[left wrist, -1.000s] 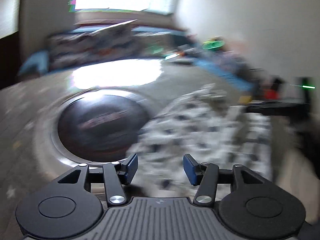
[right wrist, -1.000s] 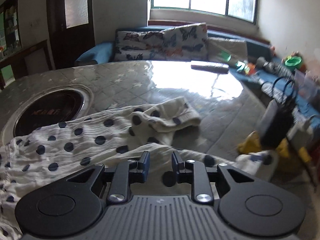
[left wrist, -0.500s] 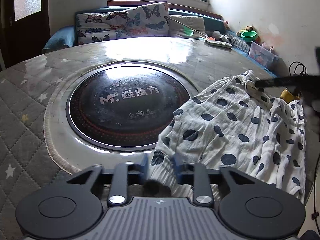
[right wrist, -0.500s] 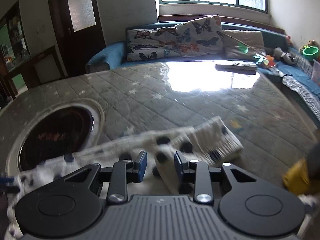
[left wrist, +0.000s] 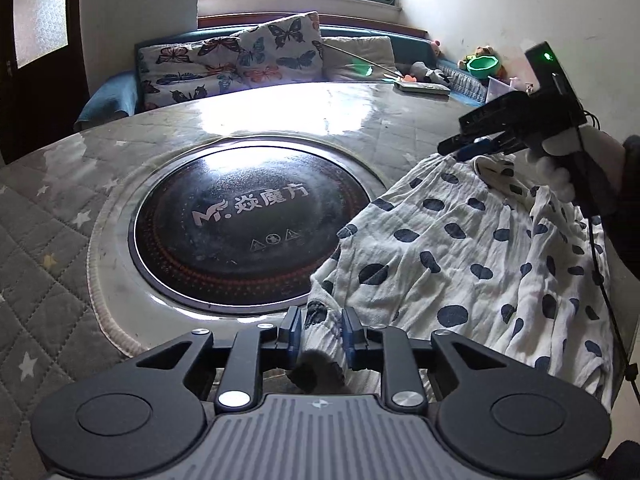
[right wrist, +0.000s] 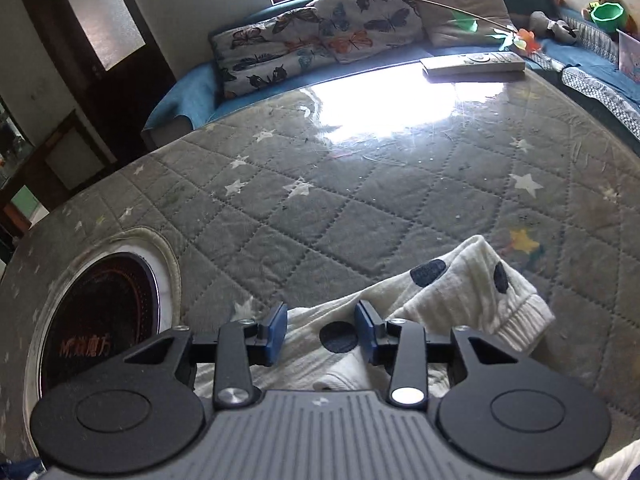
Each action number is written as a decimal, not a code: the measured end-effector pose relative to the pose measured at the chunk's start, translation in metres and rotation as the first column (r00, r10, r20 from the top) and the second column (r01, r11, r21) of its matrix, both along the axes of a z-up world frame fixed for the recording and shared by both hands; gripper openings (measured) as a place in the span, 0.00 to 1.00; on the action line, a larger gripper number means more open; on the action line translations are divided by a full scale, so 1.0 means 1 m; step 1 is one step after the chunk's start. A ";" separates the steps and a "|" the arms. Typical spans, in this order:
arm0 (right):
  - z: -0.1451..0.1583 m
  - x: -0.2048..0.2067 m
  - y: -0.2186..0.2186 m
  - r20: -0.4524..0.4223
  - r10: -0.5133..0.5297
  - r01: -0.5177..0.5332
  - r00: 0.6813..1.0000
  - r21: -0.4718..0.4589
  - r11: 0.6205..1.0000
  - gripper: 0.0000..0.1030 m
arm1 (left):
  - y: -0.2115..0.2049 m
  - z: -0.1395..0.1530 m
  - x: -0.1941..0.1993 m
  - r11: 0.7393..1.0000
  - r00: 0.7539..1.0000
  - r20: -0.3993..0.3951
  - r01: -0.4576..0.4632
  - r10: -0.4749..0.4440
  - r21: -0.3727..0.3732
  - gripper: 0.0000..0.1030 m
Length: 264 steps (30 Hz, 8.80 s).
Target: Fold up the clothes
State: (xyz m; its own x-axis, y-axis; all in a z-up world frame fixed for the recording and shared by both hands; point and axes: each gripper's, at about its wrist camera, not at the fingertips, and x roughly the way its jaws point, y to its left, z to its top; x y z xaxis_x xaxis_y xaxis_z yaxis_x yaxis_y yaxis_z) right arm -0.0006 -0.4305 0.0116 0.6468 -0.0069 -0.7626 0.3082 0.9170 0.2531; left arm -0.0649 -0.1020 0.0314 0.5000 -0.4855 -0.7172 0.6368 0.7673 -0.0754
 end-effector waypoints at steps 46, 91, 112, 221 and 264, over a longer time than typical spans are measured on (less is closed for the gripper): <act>0.037 0.126 0.175 0.054 0.494 -0.492 0.868 -0.043 0.869 0.20 | 0.119 0.050 -0.031 0.901 0.893 0.118 -0.432 0.433 -0.035 0.28; 0.003 0.219 0.183 0.004 0.414 -0.408 0.910 -0.151 0.900 0.35 | 0.102 0.025 0.015 0.883 0.881 0.086 -0.469 0.466 0.025 0.45; 0.039 0.230 0.203 0.131 0.508 -0.500 0.851 -0.090 0.861 0.12 | 0.098 0.009 0.023 0.865 0.874 0.088 -0.486 0.478 0.123 0.16; -0.017 0.082 -0.033 0.111 -0.057 0.038 0.992 0.165 0.986 0.37 | -0.027 0.009 -0.078 0.976 0.978 -0.004 0.207 -0.207 0.067 0.63; 0.016 -0.021 0.108 -0.024 0.492 -0.485 0.870 -0.221 0.846 0.48 | 0.023 0.026 -0.035 1.000 0.997 0.077 -0.005 0.006 -0.005 0.40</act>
